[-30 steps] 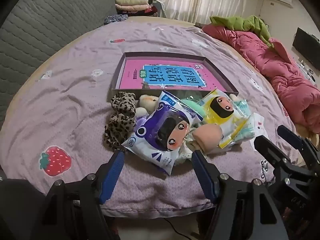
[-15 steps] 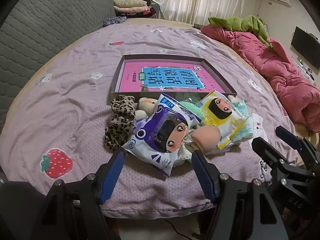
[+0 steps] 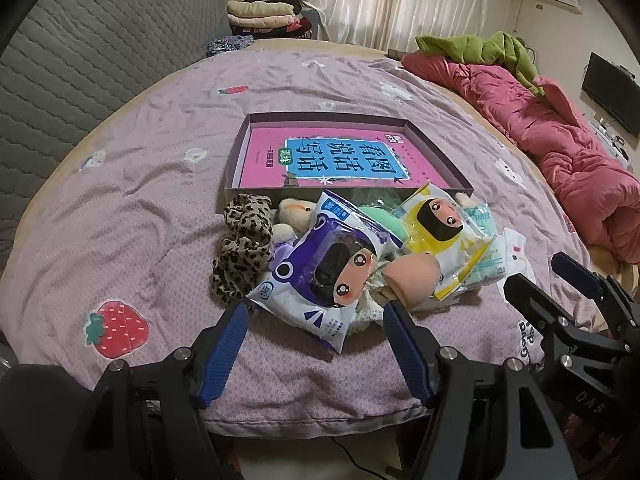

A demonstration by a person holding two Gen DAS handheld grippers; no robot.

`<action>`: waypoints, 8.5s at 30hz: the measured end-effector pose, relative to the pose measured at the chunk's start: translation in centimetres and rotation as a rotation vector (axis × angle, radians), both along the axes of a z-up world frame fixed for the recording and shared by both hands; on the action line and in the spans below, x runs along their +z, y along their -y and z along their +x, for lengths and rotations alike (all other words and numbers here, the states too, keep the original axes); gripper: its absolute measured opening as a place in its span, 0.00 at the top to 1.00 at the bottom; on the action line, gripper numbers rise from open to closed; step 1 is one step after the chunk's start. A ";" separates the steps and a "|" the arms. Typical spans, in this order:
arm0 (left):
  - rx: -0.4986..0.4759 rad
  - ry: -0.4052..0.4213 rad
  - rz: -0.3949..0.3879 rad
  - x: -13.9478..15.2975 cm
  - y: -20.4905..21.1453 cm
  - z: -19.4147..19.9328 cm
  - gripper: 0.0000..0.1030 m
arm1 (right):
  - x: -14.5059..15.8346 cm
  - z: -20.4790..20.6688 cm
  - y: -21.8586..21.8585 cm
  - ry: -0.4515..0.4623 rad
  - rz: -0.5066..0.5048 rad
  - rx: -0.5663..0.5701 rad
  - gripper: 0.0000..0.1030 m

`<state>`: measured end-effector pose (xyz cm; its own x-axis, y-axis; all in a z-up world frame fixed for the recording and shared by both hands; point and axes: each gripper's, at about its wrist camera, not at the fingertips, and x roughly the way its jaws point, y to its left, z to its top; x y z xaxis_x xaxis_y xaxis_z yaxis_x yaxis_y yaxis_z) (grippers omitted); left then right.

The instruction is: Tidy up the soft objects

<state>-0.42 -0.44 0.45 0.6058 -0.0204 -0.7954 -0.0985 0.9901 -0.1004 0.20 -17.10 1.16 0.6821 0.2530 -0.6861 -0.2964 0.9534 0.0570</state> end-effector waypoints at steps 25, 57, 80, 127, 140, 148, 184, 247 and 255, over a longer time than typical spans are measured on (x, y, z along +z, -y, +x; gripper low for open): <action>-0.001 0.004 -0.005 0.0 0.1 -0.1 0.32 | 0.1 0.0 -0.4 0.000 -0.004 0.003 0.19; -0.230 -0.025 0.048 -1.0 0.7 4.4 0.33 | -0.3 0.2 -1.1 -0.016 0.018 0.059 0.19; -0.324 -0.142 -0.035 -4.1 -1.4 9.2 0.45 | -2.1 2.0 -5.2 -0.045 0.010 0.225 0.19; -0.326 -0.068 -0.310 -2.4 -3.7 10.5 0.58 | -2.1 6.4 -3.4 -0.065 0.120 0.194 0.51; -0.300 0.045 -0.314 0.0 -4.4 9.3 0.58 | -0.8 6.2 -3.1 0.001 0.125 0.180 0.51; -0.225 0.141 -0.320 1.5 -6.3 9.1 0.58 | 0.7 7.1 -2.0 0.051 0.130 0.144 0.51; -0.029 0.124 -0.280 -1.0 -9.7 16.2 0.58 | 0.8 14.4 -1.9 0.113 -0.051 0.184 0.51; -0.033 -0.127 -0.211 -6.3 -8.1 22.1 0.52 | -5.7 21.8 -2.2 -0.198 -0.253 0.278 0.46; -0.041 -0.127 -0.203 -6.1 -8.0 22.0 0.52 | -5.7 21.9 -1.5 -0.167 -0.313 0.235 0.35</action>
